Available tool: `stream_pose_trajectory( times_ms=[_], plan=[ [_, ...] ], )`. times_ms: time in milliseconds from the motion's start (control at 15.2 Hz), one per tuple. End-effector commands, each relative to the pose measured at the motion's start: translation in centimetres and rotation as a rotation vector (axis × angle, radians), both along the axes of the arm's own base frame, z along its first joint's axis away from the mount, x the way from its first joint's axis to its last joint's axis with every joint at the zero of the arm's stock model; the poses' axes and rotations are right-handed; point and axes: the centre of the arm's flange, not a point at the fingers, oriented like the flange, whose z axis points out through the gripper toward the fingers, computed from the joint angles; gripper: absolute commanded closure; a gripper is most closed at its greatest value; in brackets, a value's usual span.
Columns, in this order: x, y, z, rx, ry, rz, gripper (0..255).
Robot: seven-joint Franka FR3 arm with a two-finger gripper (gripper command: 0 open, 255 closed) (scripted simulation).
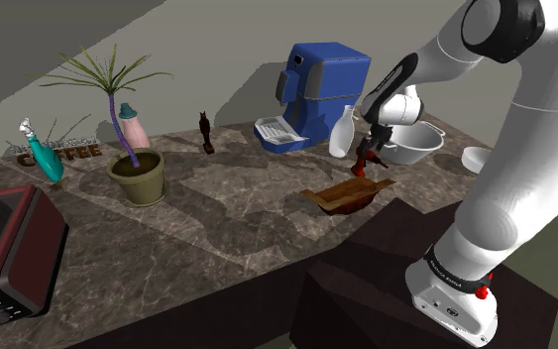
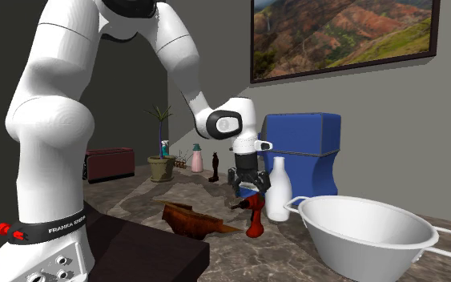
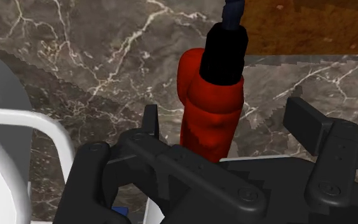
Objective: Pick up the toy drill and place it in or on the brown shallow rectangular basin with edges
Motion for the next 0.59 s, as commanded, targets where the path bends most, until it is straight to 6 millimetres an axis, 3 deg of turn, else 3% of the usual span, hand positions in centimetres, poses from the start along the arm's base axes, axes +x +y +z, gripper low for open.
stream_pose_trajectory(
  times_ms=[0, 132, 528],
  plan=[
    [0.12, -0.14, -1.09, 0.0, 0.0, 0.0, 0],
    [0.19, -0.2, -1.92, 0.0, 0.0, 0.0, 0],
    [0.19, -0.2, -1.92, 0.0, 0.0, 0.0, 0]
  ],
)
